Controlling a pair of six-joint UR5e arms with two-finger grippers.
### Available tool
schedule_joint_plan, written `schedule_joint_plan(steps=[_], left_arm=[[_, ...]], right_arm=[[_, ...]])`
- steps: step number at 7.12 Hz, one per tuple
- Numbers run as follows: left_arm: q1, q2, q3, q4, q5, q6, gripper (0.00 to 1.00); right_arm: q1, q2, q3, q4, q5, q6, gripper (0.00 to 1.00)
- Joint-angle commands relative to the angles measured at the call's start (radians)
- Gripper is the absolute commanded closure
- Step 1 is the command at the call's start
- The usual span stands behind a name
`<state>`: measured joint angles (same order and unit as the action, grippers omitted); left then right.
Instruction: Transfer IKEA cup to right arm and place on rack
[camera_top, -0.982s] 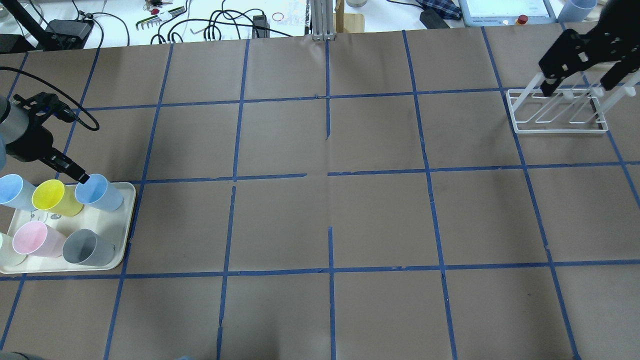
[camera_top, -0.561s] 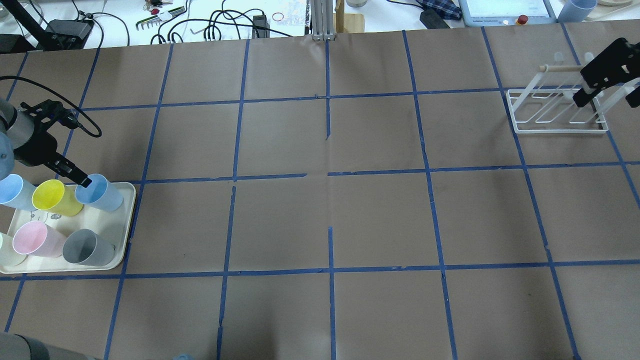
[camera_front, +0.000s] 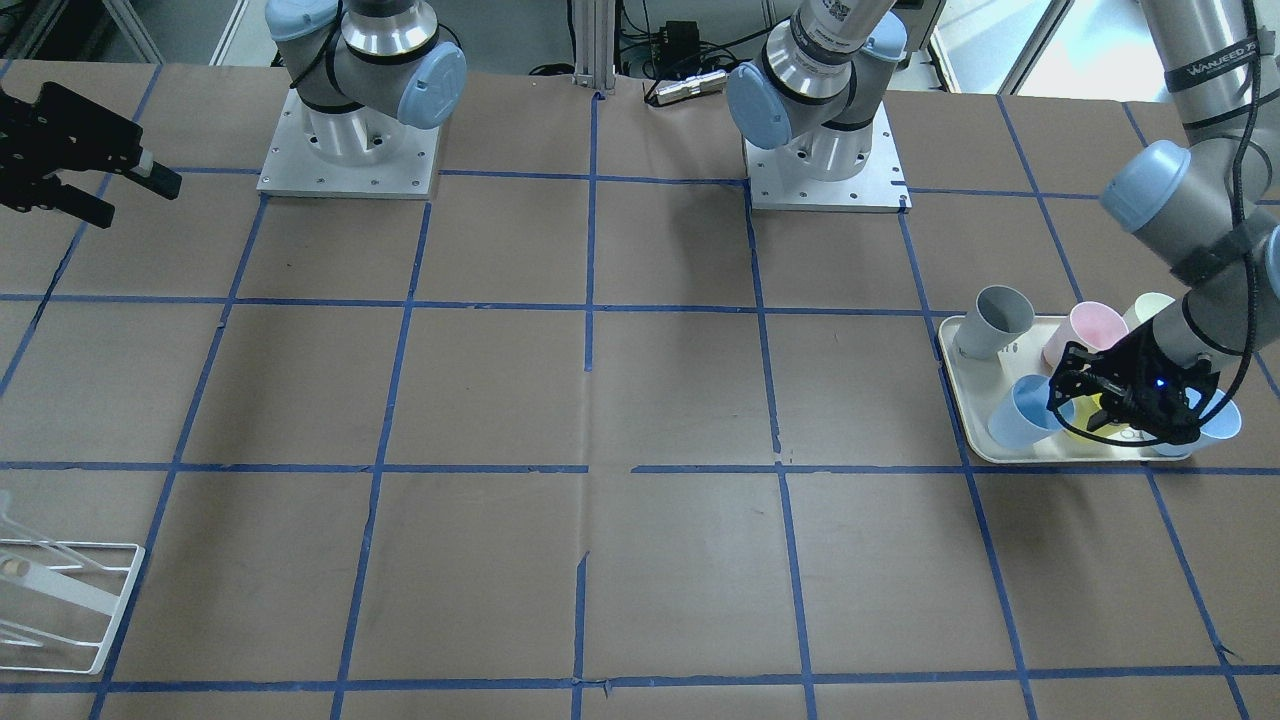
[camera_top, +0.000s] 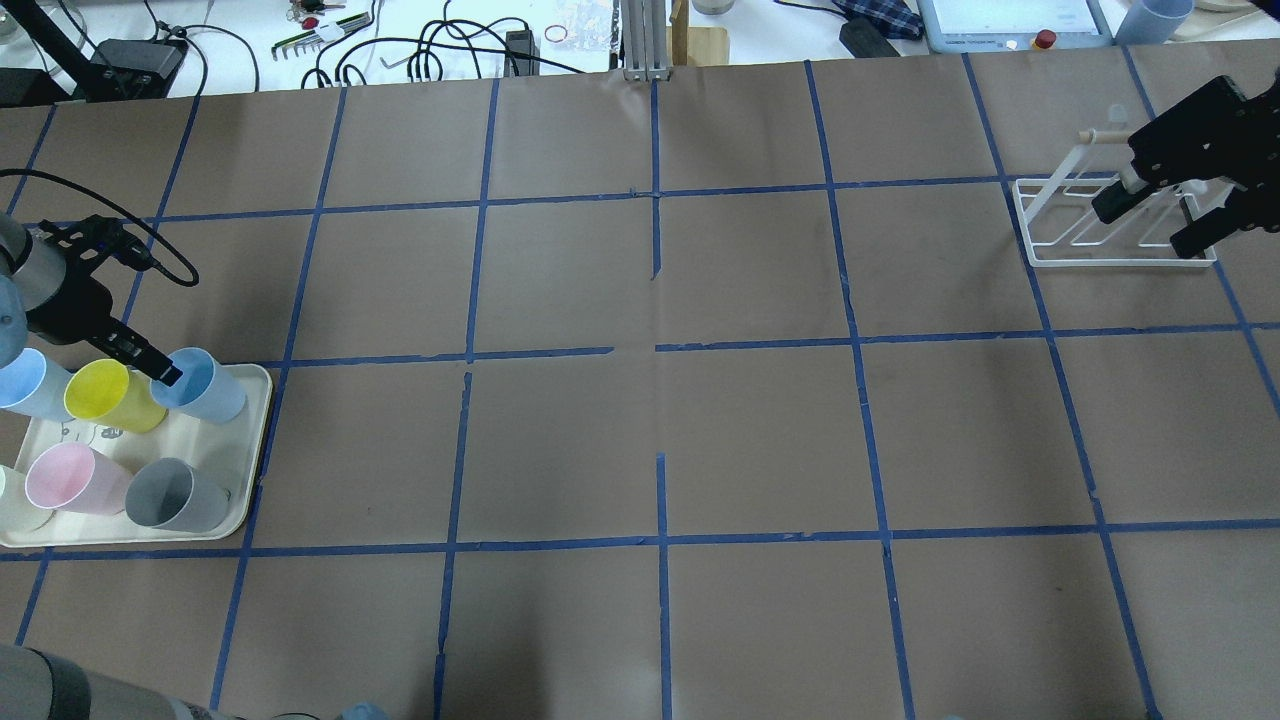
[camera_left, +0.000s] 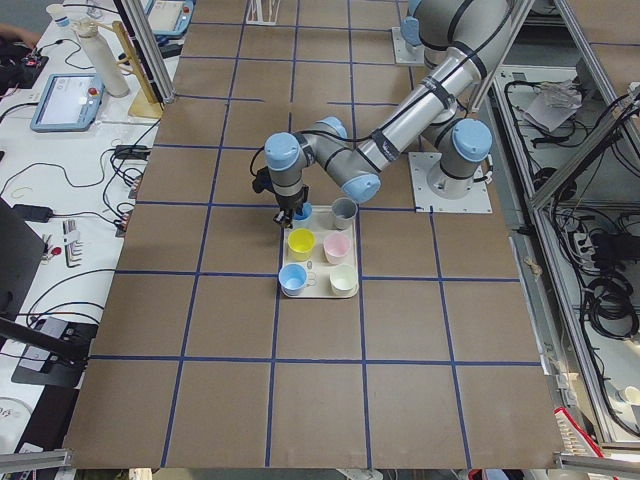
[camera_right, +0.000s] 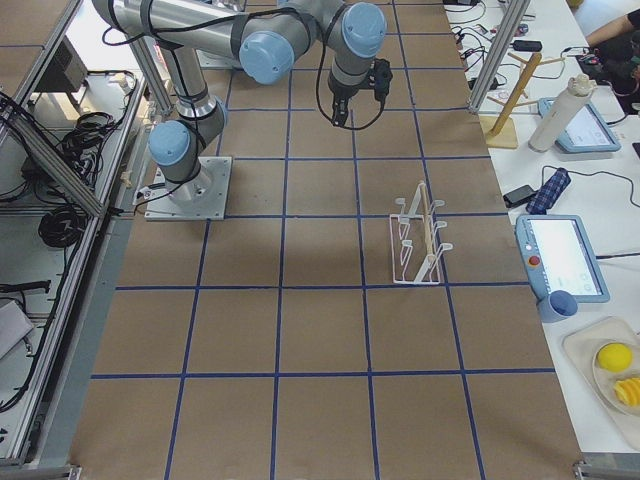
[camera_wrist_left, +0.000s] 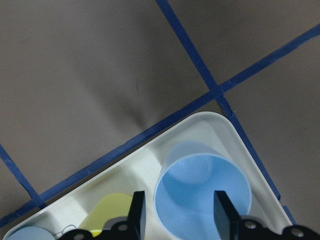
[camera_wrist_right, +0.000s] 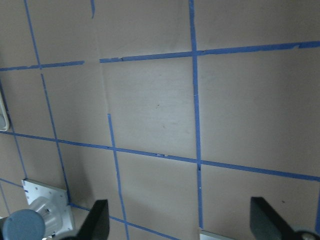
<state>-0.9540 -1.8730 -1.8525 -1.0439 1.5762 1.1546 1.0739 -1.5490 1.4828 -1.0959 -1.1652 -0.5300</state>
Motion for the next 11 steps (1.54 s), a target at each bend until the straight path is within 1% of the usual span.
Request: schedule_joint_plan(steps=[1,2,4,5,6,7,8,9,10,11], left_arm=[[0.0,-0.003,-0.002,-0.008,-0.011,0.002,0.44],[0.0,-0.011,-0.002,-0.013,-0.011,0.0,0.53],[0.0,-0.02,-0.002,-0.015,-0.008,0.0,1.0],[0.0,-0.02,-0.001,-0.021,-0.008,0.0,1.0],[-0.002,-0.011,0.016,-0.06,-0.024,-0.009,1.0],[-0.011,0.015,0.053,-0.156,-0.072,-0.05,1.0],[-0.012,0.035,0.09,-0.254,-0.121,-0.138,1.0],[-0.02,0.061,0.113,-0.342,-0.134,-0.227,1.0],[-0.05,0.096,0.139,-0.432,-0.189,-0.31,1.0],[-0.08,0.133,0.177,-0.55,-0.235,-0.414,1.0]], right_arm=[[-0.002,0.021,0.001,0.167,0.137,0.002,0.0],[-0.002,0.039,0.001,0.262,0.222,0.002,0.0],[-0.002,0.076,-0.001,0.411,0.321,-0.001,0.0],[-0.002,0.089,-0.001,0.495,0.366,-0.005,0.0],[-0.002,0.099,-0.003,0.555,0.408,-0.01,0.0],[-0.002,0.113,-0.004,0.594,0.435,-0.018,0.0],[0.0,0.128,-0.004,0.62,0.461,-0.086,0.0],[0.0,0.147,-0.004,0.667,0.498,-0.15,0.0],[0.001,0.148,-0.006,0.676,0.53,-0.163,0.0],[0.011,0.148,-0.006,0.676,0.583,-0.179,0.0]])
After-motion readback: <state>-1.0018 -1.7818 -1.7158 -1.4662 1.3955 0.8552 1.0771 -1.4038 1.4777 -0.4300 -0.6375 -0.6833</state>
